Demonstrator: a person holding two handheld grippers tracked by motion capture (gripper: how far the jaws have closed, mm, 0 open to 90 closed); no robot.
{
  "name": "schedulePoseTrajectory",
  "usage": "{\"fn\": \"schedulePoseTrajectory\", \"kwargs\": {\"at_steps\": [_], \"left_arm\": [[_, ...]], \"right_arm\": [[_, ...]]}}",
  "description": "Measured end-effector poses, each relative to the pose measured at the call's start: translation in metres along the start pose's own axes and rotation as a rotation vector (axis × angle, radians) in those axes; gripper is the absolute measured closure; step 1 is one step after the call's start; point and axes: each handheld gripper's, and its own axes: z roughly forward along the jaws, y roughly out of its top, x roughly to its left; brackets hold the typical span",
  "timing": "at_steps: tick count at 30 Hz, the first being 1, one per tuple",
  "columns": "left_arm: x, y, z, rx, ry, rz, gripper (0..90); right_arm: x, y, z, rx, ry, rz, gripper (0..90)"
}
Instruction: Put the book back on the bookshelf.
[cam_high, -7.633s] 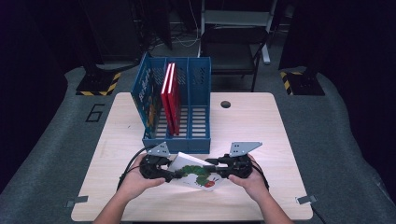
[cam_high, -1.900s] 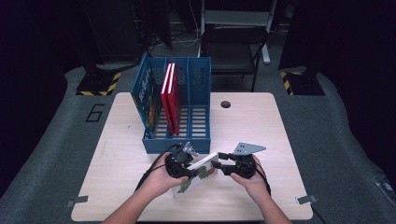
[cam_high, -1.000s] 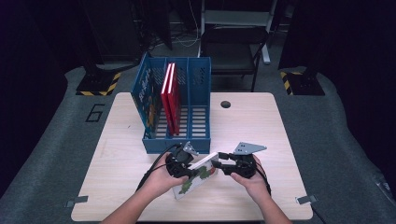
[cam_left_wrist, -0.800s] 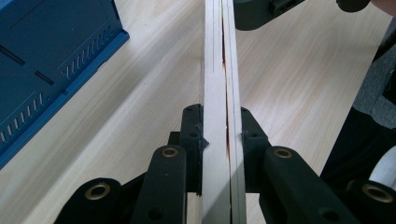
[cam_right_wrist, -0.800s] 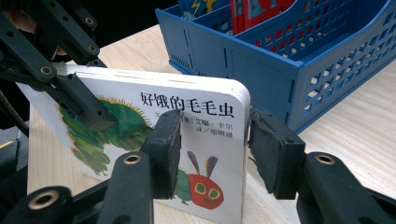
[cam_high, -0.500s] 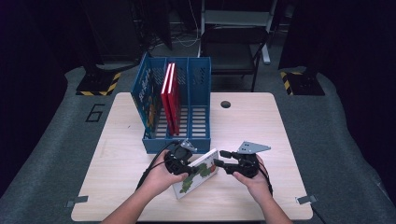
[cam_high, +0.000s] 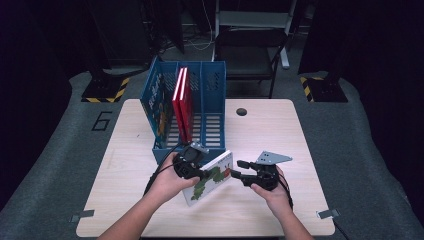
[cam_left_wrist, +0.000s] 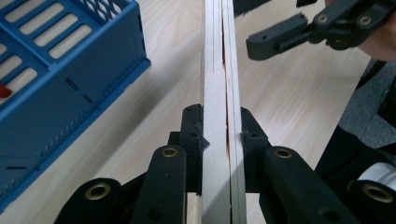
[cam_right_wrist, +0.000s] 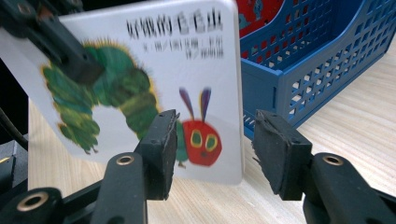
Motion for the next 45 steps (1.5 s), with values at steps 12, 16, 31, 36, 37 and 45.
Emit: {"fn": "schedulePoseTrajectory", "kwargs": {"at_steps": [12, 16, 31, 36, 37, 45], "left_arm": [[0.002, 0.025, -0.022, -0.014, 0.015, -0.001, 76.7], [0.004, 0.033, -0.027, -0.013, 0.022, -0.005, 76.8], [0.010, 0.067, -0.036, -0.018, 0.039, -0.035, 76.7], [0.016, 0.074, -0.037, -0.016, 0.049, -0.050, 76.8], [0.018, 0.075, -0.038, -0.019, 0.054, -0.056, 76.8], [0.035, 0.087, -0.044, -0.035, 0.114, -0.133, 76.7]], "right_arm": [[-0.001, 0.000, 0.000, -0.002, -0.008, 0.000, 49.6], [-0.001, -0.001, 0.000, -0.003, -0.004, 0.001, 49.6], [-0.003, -0.001, -0.002, -0.009, -0.009, 0.008, 49.6], [-0.004, -0.001, -0.003, -0.009, -0.009, 0.009, 49.6], [-0.004, -0.001, -0.003, -0.009, -0.009, 0.009, 49.6], [-0.005, -0.002, -0.004, -0.007, -0.008, 0.022, 49.6]]}}
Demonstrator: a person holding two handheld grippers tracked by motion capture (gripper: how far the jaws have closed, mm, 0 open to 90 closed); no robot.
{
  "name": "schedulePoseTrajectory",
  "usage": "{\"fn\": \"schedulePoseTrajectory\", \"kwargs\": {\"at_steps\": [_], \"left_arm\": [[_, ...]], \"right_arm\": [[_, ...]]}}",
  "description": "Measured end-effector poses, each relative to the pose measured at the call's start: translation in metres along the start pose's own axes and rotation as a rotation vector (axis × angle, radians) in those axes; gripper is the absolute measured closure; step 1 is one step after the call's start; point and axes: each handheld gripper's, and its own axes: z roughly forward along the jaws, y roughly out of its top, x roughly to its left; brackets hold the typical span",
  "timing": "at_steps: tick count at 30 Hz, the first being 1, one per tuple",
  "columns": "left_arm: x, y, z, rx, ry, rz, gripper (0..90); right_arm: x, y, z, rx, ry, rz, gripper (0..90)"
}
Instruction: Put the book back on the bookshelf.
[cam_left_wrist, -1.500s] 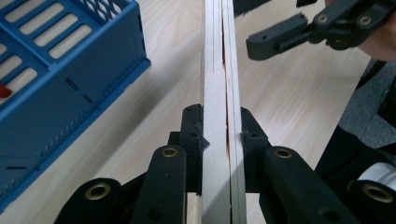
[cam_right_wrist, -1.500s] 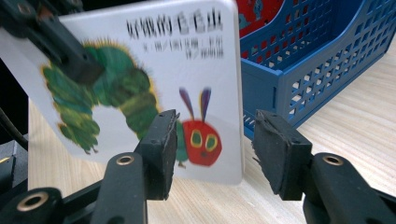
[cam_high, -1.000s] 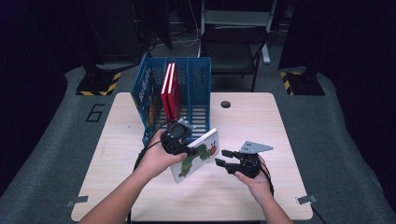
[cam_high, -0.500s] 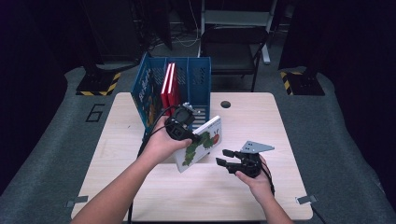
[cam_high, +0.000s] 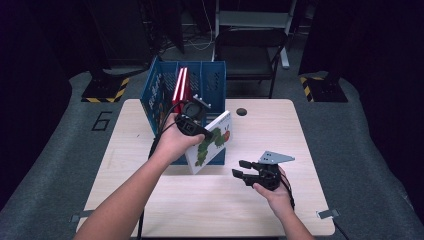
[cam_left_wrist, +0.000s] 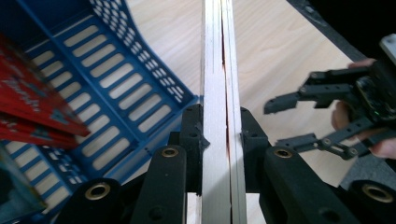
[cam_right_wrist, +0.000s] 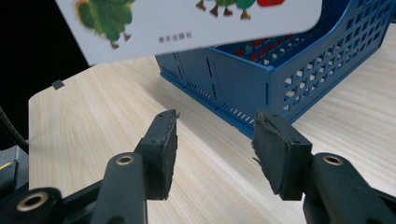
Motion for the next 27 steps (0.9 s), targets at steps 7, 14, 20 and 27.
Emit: {"fn": "schedulePoseTrajectory", "kwargs": {"at_steps": [7, 14, 20, 27], "left_arm": [[0.012, 0.008, 0.003, 0.003, 0.037, -0.049, 76.8], [0.021, 0.018, 0.008, -0.003, 0.065, -0.092, 76.8], [0.028, 0.023, 0.012, 0.001, 0.083, -0.120, 76.8], [0.038, 0.026, 0.016, 0.000, 0.100, -0.163, 76.8]], "right_arm": [[0.000, -0.001, 0.001, 0.005, -0.001, 0.005, 49.6], [0.000, -0.001, 0.000, 0.001, 0.001, 0.003, 49.6], [-0.001, -0.001, -0.001, -0.001, 0.000, 0.008, 49.6], [0.000, -0.001, 0.000, -0.004, 0.000, 0.004, 49.6]]}}
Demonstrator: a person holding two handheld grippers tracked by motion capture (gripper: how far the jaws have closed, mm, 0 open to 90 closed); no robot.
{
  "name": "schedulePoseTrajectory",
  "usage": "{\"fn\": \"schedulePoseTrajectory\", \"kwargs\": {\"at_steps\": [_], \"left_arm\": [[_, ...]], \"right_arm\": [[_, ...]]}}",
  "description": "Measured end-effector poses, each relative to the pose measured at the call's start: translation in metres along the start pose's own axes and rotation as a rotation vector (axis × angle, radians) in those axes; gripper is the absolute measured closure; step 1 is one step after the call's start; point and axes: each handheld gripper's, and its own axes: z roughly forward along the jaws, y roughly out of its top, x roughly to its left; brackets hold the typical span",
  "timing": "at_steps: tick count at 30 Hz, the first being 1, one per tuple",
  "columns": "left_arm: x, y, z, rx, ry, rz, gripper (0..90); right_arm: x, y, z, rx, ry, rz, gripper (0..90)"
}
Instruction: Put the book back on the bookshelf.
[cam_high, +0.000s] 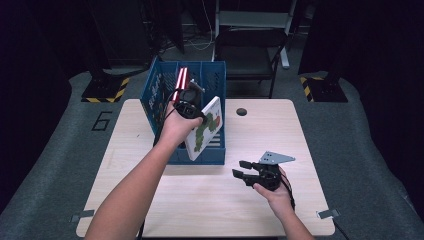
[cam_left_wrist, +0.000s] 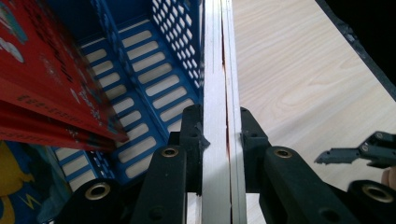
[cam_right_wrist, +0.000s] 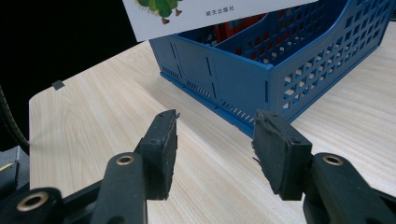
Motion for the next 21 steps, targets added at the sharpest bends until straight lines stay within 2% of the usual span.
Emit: {"fn": "schedulePoseTrajectory", "kwargs": {"at_steps": [8, 16, 21], "left_arm": [[0.004, 0.008, 0.006, -0.003, 0.012, -0.026, 76.8], [0.007, 0.016, 0.014, 0.006, 0.062, -0.060, 76.8], [0.009, 0.021, 0.018, 0.011, 0.073, -0.096, 76.8]], "right_arm": [[0.001, 0.000, -0.002, -0.004, 0.001, 0.009, 49.6], [0.002, 0.000, -0.001, -0.004, 0.006, 0.002, 49.6], [0.001, -0.001, 0.000, -0.003, 0.008, 0.001, 49.6]]}}
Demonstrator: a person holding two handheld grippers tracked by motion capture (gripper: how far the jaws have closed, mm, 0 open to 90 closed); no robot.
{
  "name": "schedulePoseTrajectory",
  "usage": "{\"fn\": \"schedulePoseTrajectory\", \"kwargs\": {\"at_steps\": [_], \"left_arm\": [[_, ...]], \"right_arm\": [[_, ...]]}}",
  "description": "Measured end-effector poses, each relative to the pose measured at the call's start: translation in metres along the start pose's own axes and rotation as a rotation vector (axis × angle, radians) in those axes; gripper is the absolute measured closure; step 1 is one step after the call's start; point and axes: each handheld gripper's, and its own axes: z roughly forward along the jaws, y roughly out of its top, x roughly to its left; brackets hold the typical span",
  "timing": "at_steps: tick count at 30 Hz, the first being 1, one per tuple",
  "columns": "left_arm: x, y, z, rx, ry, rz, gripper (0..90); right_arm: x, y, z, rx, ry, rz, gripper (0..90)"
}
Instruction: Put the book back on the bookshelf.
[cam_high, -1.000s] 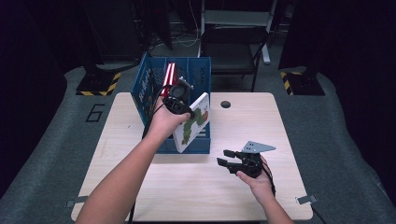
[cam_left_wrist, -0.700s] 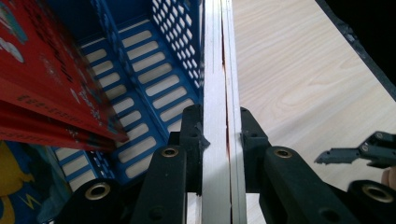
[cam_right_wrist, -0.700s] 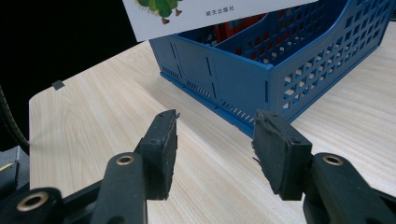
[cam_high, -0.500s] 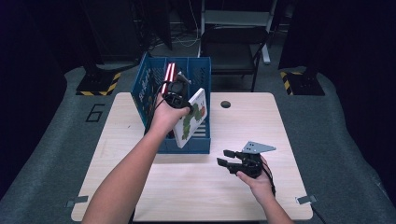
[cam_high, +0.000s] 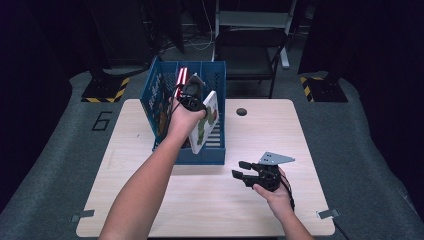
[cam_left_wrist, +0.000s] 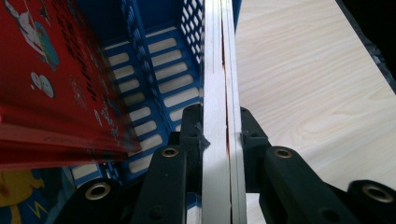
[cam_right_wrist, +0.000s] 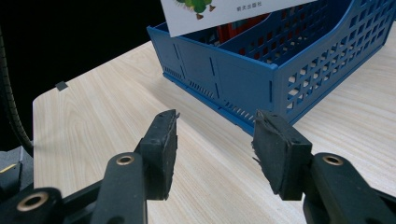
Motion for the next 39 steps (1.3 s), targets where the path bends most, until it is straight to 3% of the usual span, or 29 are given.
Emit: {"fn": "schedulePoseTrajectory", "kwargs": {"at_steps": [13, 39], "left_arm": [[0.006, 0.007, 0.010, -0.031, 0.029, -0.079, 76.8], [0.000, 0.021, 0.040, -0.070, 0.049, -0.118, 76.7]], "right_arm": [[0.000, 0.000, 0.000, 0.003, 0.001, 0.002, 49.6], [0.001, -0.010, -0.022, -0.012, -0.050, 0.023, 49.6]]}}
